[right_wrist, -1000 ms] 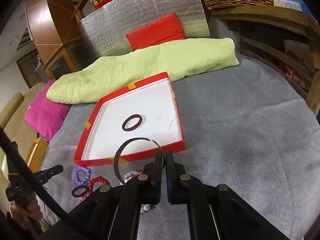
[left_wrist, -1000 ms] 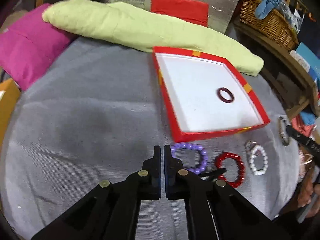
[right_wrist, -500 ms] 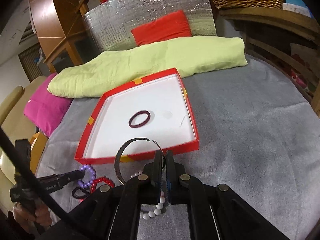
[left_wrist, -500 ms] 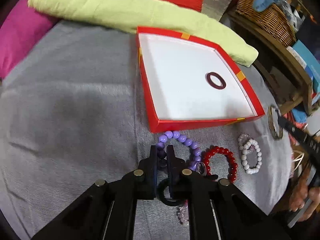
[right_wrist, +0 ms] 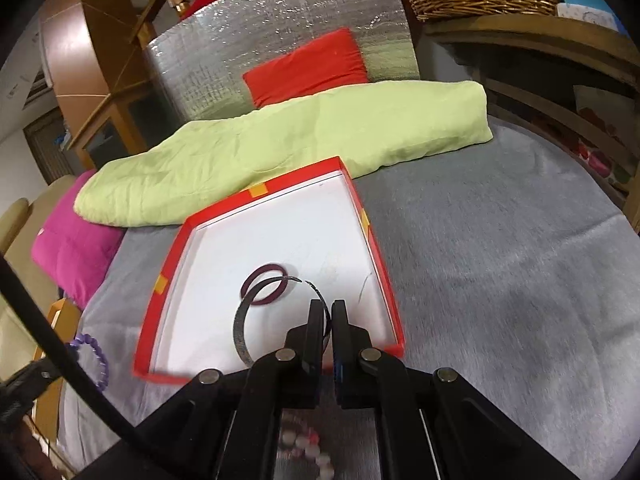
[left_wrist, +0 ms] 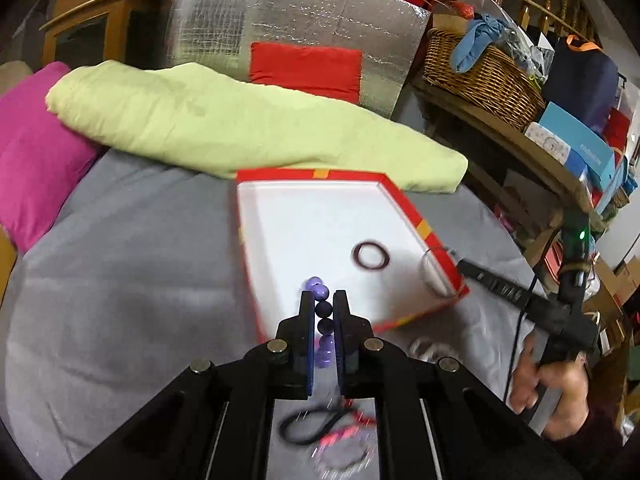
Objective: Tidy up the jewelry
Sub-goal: 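Lower the purple bracelet into the box with the left gripper while the right gripper drops the silver bangle in, then grasp the white bead bracelet with the right gripper and lift it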
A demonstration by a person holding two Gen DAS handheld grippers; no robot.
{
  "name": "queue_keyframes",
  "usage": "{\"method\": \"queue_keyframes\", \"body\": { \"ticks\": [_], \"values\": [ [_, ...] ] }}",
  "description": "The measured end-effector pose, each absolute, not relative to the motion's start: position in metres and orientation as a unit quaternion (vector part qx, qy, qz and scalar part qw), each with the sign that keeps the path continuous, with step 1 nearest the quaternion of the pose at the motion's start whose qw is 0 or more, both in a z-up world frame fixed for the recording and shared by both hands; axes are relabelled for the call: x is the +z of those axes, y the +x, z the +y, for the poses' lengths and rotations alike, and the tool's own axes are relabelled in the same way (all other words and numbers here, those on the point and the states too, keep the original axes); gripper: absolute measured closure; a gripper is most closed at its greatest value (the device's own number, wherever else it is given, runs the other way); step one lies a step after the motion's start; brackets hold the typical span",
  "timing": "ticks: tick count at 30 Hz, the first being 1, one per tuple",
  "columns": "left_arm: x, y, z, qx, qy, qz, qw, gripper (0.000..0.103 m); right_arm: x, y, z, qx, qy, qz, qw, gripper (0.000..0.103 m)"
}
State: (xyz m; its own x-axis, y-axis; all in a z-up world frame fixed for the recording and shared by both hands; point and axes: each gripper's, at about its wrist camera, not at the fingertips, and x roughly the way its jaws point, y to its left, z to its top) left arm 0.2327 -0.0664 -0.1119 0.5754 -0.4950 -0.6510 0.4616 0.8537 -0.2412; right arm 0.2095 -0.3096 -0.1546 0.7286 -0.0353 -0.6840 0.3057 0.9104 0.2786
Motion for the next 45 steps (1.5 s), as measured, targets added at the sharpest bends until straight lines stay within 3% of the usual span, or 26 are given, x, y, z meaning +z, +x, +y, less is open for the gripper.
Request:
{"method": "queue_keyframes", "body": {
  "ticks": [4,6,8,10,12,14,19,27,42,43,45],
  "values": [
    [-0.134,0.262,-0.092,-0.256,-0.003,0.395,0.882,0.093,-0.160,0.225,-0.310,-0.084,0.192,0.356,0.911,0.093],
    [-0.155,0.269,-0.097,-0.235,0.012,0.422,0.876,0.092,-0.160,0.228,-0.312,-0.091,0.184,0.359,0.911,0.063],
    [-0.165,0.273,-0.091,-0.226,0.006,0.449,0.865,0.092,-0.154,0.221,-0.320,-0.092,0.198,0.343,0.914,0.046],
    [-0.166,0.272,-0.083,-0.210,0.004,0.449,0.869,0.090,-0.147,0.213,-0.327,-0.101,0.196,0.329,0.918,0.045],
    [-0.166,0.269,-0.069,-0.186,0.004,0.445,0.876,0.077,-0.147,0.211,-0.335,-0.116,0.193,0.339,0.913,0.045],
    [-0.167,0.268,-0.053,-0.161,-0.010,0.448,0.879,0.074,-0.154,0.208,-0.346,-0.126,0.217,0.362,0.898,0.045],
    [-0.178,0.272,-0.040,-0.157,-0.051,0.483,0.860,0.073,-0.175,0.205,-0.362,-0.087,0.304,0.394,0.863,0.052],
    [-0.186,0.278,-0.034,-0.150,-0.065,0.492,0.855,0.073,-0.181,0.206,-0.341,-0.050,0.298,0.408,0.861,0.059],
    [-0.170,0.198,-0.019,-0.183,0.003,0.471,0.863,0.072,-0.186,0.144,-0.283,-0.011,0.153,0.482,0.863,0.061],
    [-0.171,0.191,-0.020,-0.185,0.004,0.472,0.862,0.071,-0.192,0.144,-0.280,-0.019,0.148,0.488,0.860,0.062],
    [-0.174,0.181,-0.022,-0.190,0.012,0.475,0.859,0.067,-0.200,0.146,-0.275,-0.040,0.128,0.498,0.857,0.084]
  ]
}}
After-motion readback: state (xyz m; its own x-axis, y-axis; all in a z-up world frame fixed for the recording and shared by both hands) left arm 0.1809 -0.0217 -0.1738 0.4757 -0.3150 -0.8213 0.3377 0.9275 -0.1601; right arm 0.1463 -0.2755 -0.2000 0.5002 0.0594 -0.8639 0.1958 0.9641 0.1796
